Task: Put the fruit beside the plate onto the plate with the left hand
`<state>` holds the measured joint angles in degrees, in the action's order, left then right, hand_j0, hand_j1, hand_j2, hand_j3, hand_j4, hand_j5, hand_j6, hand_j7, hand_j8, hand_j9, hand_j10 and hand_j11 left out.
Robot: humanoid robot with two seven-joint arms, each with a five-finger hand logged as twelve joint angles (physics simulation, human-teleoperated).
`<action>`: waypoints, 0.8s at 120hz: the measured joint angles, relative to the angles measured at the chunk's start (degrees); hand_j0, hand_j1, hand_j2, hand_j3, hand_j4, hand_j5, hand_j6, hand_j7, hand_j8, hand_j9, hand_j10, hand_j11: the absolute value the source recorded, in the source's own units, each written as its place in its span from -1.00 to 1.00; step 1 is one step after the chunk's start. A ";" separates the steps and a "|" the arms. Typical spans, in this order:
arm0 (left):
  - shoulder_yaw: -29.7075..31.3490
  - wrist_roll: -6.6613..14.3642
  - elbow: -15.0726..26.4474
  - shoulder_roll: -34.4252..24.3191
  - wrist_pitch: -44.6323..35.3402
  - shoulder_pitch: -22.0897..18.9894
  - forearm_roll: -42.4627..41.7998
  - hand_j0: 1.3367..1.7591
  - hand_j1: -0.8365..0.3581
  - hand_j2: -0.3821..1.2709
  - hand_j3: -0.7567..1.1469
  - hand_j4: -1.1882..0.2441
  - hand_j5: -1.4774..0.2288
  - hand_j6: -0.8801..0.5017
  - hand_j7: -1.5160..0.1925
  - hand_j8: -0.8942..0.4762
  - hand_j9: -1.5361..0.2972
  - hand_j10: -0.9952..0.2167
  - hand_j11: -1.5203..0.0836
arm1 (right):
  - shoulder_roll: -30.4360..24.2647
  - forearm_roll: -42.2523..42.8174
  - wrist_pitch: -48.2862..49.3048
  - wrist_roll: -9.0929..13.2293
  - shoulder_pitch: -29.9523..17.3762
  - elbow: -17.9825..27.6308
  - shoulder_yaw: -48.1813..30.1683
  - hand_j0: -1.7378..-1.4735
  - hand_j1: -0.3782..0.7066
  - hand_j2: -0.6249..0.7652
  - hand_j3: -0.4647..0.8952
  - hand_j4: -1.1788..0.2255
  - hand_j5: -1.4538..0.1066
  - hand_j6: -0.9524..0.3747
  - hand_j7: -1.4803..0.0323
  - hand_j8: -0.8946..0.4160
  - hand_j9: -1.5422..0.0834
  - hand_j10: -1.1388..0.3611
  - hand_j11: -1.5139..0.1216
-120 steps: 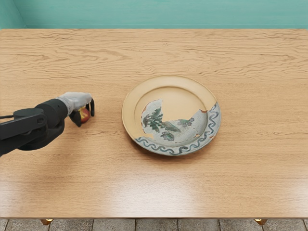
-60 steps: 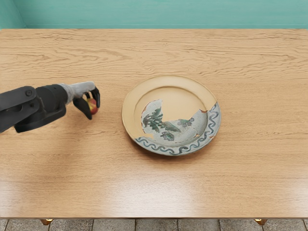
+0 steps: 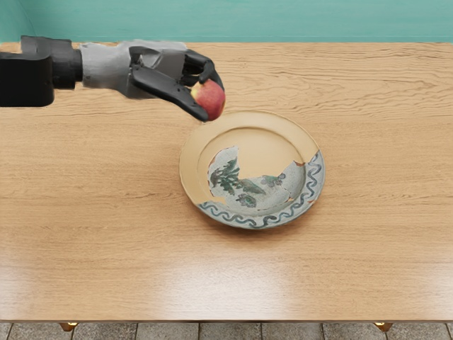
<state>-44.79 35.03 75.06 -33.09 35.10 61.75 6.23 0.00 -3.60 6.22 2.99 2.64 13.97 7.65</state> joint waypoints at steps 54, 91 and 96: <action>5.27 0.01 -3.55 16.78 0.80 6.74 40.18 0.47 -0.34 0.06 -0.20 -0.44 -0.83 -0.09 -0.67 -0.09 -0.60 -0.26 -0.57 | 0.00 0.00 -0.05 0.00 0.00 0.00 -0.01 -0.40 -0.92 -0.10 -0.32 0.66 0.84 0.42 0.94 0.35 0.88 0.50 0.83; 18.91 0.00 -3.46 22.47 0.61 8.82 62.34 0.47 -0.32 0.05 -0.20 -0.45 -0.82 -0.09 -0.71 -0.07 -0.58 -0.32 -0.58 | 0.00 0.01 -0.04 0.00 0.00 0.00 0.01 -0.40 -0.92 -0.10 -0.32 0.66 0.84 0.42 0.94 0.35 0.88 0.50 0.83; 20.07 0.00 -3.46 22.45 0.61 8.75 63.32 0.47 -0.32 0.05 -0.20 -0.45 -0.82 -0.09 -0.71 -0.08 -0.58 -0.32 -0.58 | 0.00 0.01 -0.04 0.00 0.00 0.00 0.01 -0.40 -0.92 -0.10 -0.32 0.66 0.84 0.42 0.94 0.35 0.88 0.50 0.83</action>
<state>-24.72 35.03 71.61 -10.64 35.71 70.51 69.55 0.00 -3.59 6.18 2.99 2.64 13.97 7.66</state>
